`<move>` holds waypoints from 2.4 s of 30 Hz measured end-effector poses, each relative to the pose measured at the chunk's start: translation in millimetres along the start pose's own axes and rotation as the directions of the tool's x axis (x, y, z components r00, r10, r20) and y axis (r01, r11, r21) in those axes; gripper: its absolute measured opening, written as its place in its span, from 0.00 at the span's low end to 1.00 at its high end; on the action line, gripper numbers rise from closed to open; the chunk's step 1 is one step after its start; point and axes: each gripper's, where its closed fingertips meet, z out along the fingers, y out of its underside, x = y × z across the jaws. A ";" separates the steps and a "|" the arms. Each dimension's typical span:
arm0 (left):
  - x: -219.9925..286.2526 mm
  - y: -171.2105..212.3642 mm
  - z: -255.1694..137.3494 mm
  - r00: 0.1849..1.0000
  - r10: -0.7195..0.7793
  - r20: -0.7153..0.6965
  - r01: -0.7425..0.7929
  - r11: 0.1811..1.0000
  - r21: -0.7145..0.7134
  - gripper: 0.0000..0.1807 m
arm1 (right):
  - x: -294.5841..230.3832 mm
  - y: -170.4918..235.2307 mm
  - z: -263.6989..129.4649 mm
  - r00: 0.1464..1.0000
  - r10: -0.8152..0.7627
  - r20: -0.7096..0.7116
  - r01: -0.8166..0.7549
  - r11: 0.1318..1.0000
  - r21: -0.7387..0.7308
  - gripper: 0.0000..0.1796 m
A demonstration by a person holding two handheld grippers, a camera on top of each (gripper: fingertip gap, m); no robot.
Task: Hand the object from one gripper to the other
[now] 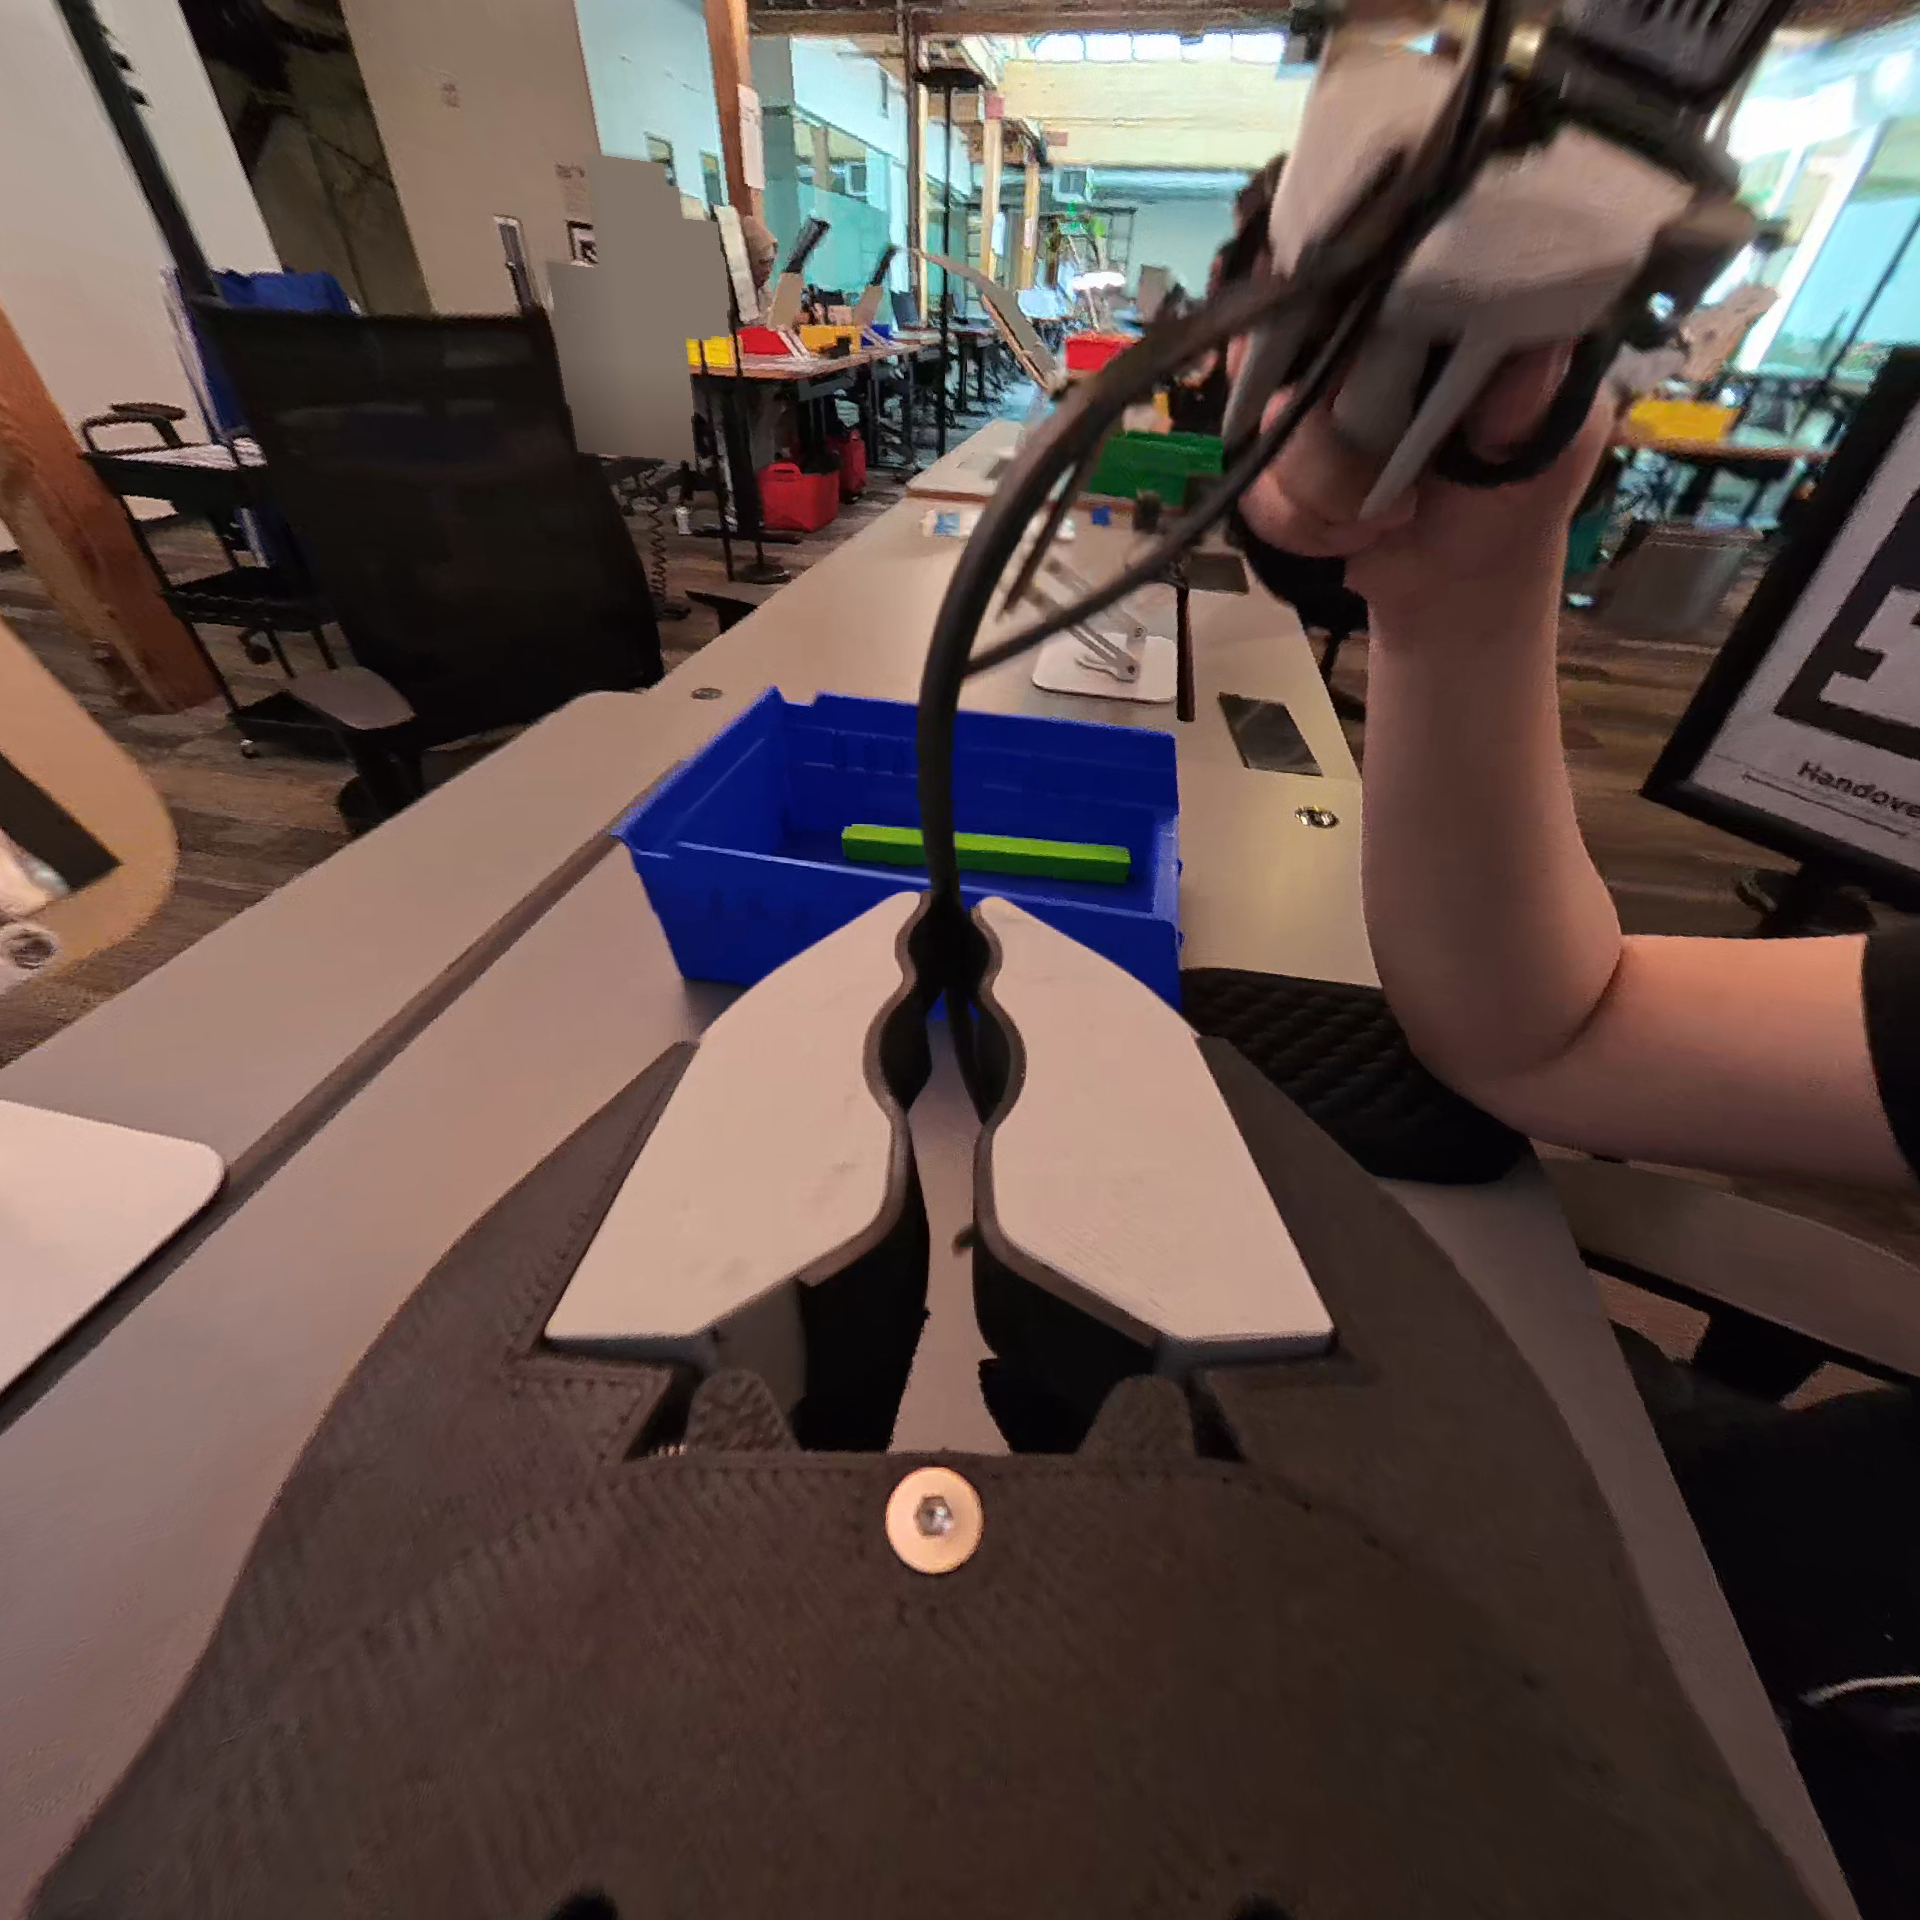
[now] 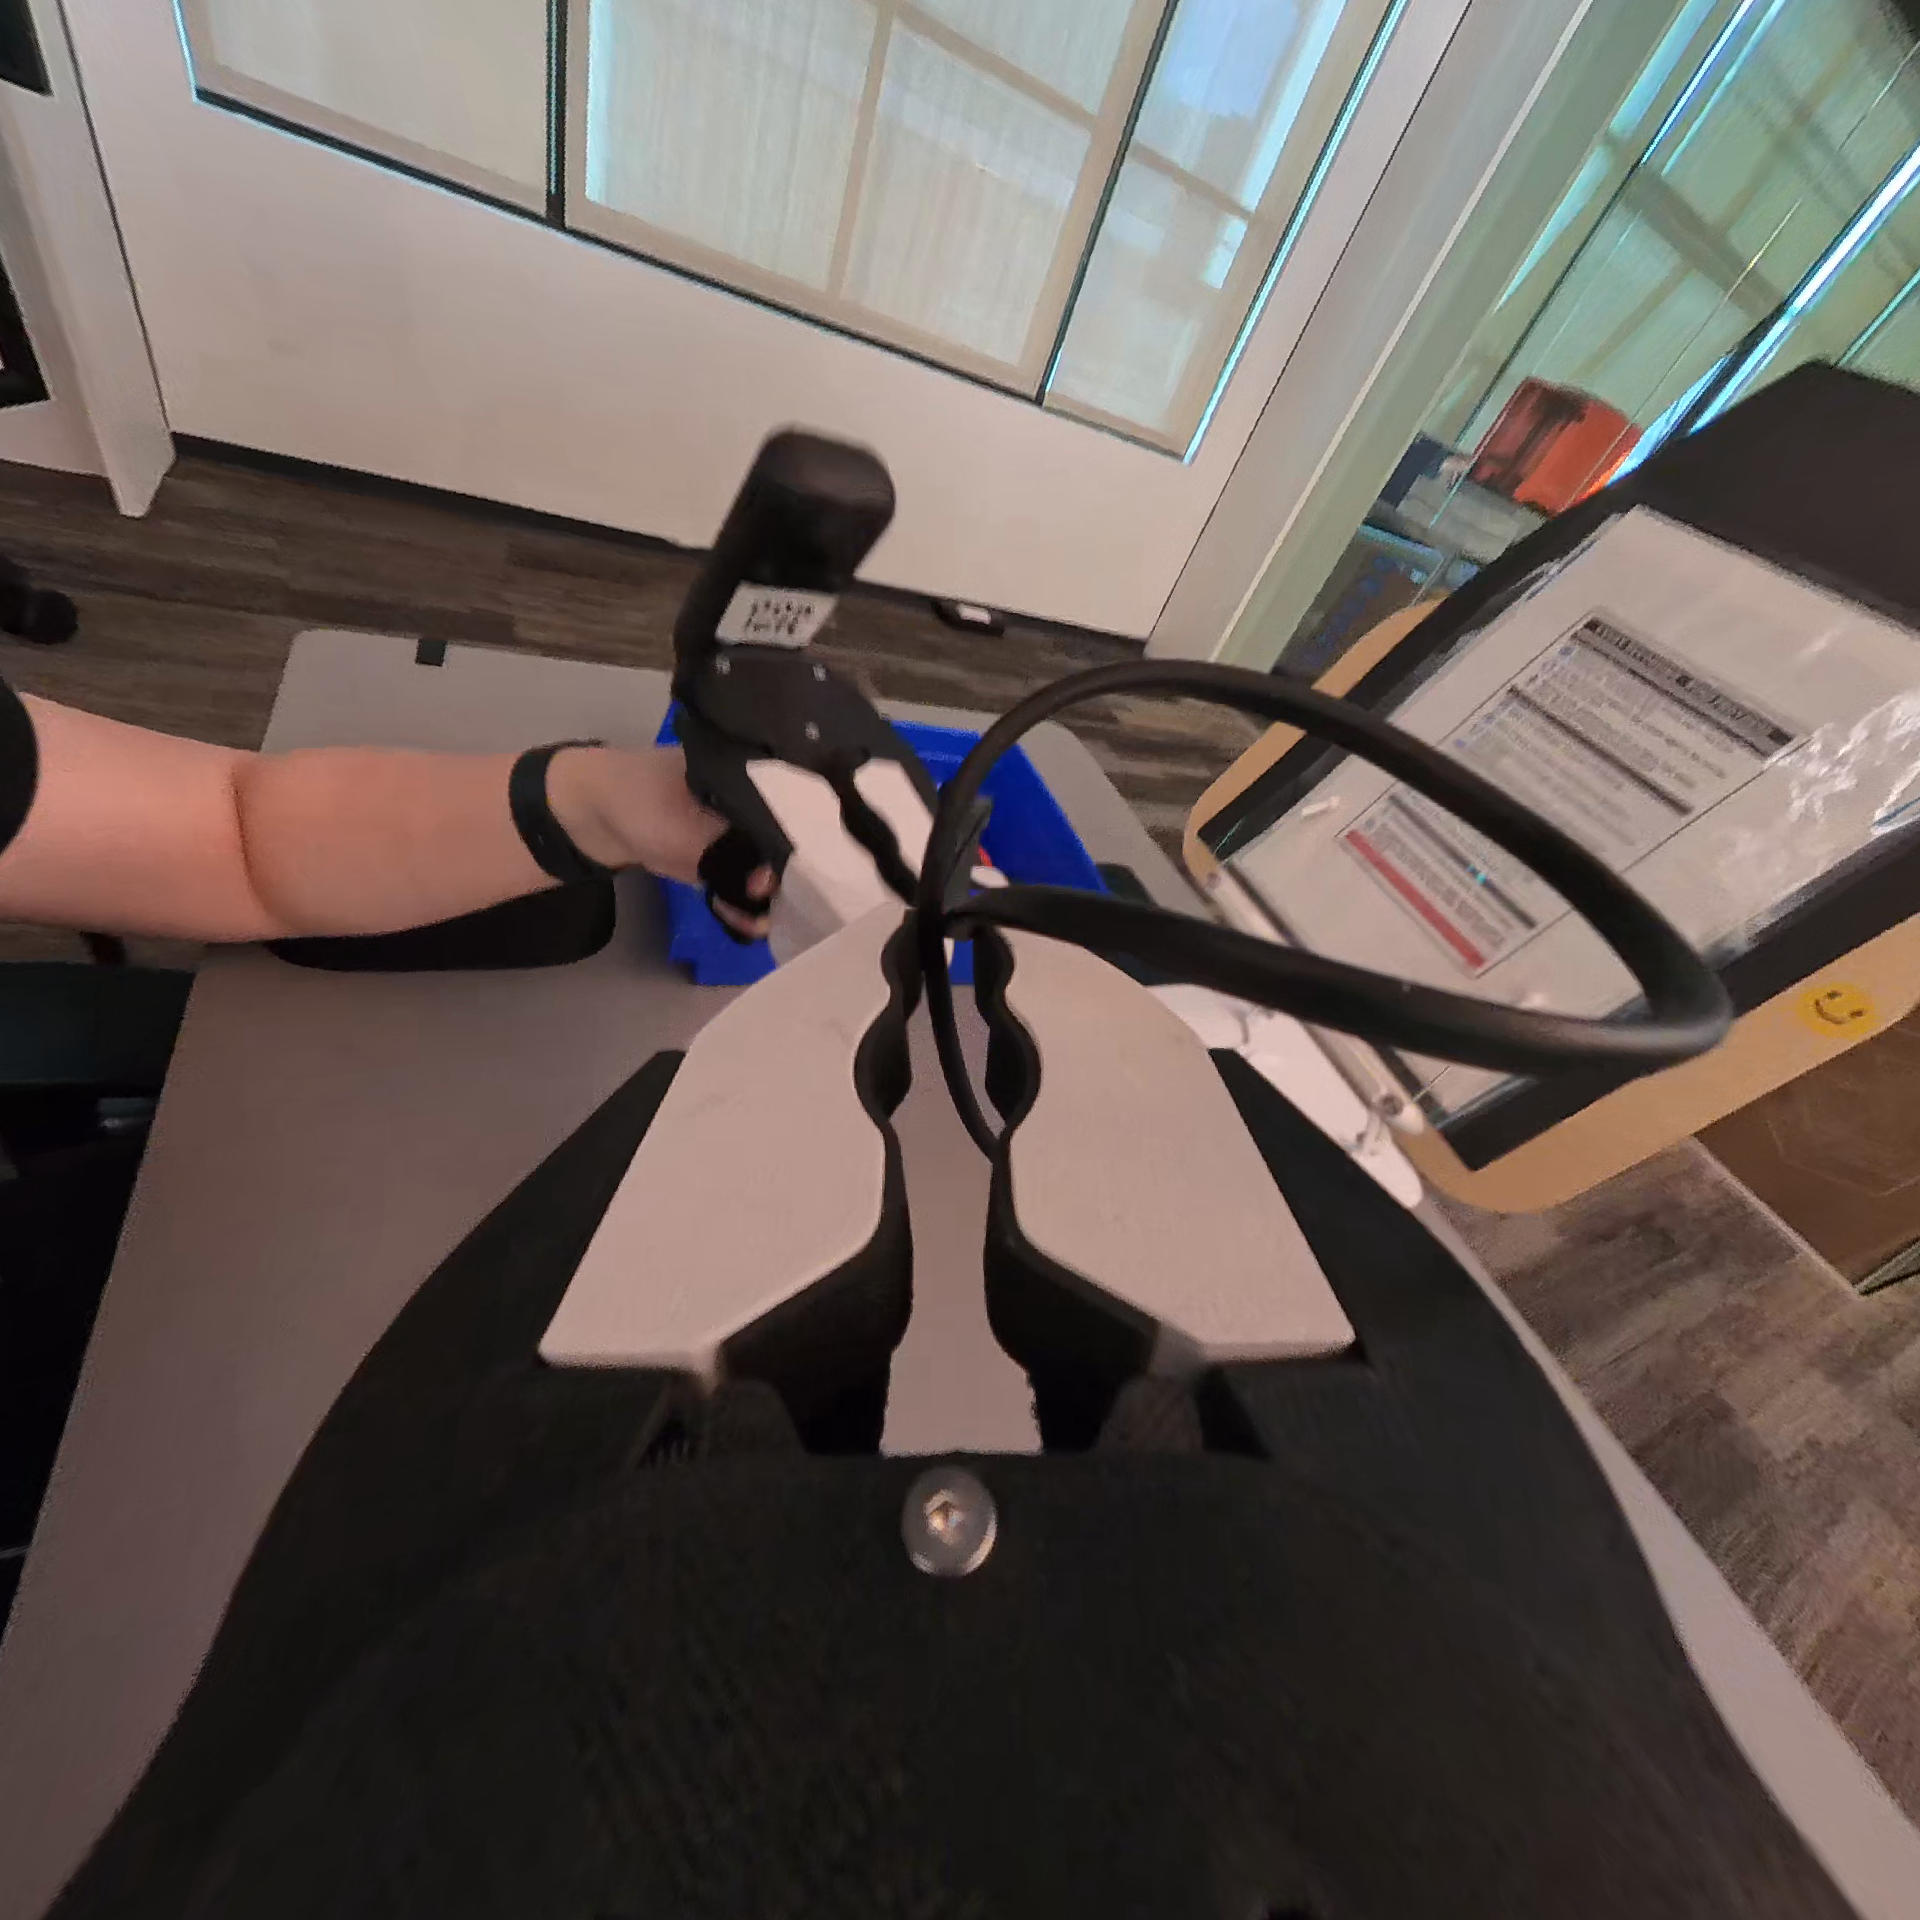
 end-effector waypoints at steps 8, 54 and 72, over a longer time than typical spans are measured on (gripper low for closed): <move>-18.0 -54.0 -57.0 0.994 -0.056 0.095 0.038 0.983 0.177 0.01 | -6.5 39.2 27.0 0.987 0.057 0.150 -0.039 0.992 -0.123 0.06; -0.6 -363.3 -63.3 0.958 0.021 0.287 -0.063 0.988 0.138 0.02 | 51.2 -7.0 4.5 0.973 0.226 -0.046 -0.205 0.939 0.276 0.30; 58.2 -291.6 9.8 0.984 0.108 0.142 -0.093 0.990 -0.106 0.02 | 24.8 -65.1 -22.9 0.932 0.228 -0.282 -0.096 0.904 0.416 0.35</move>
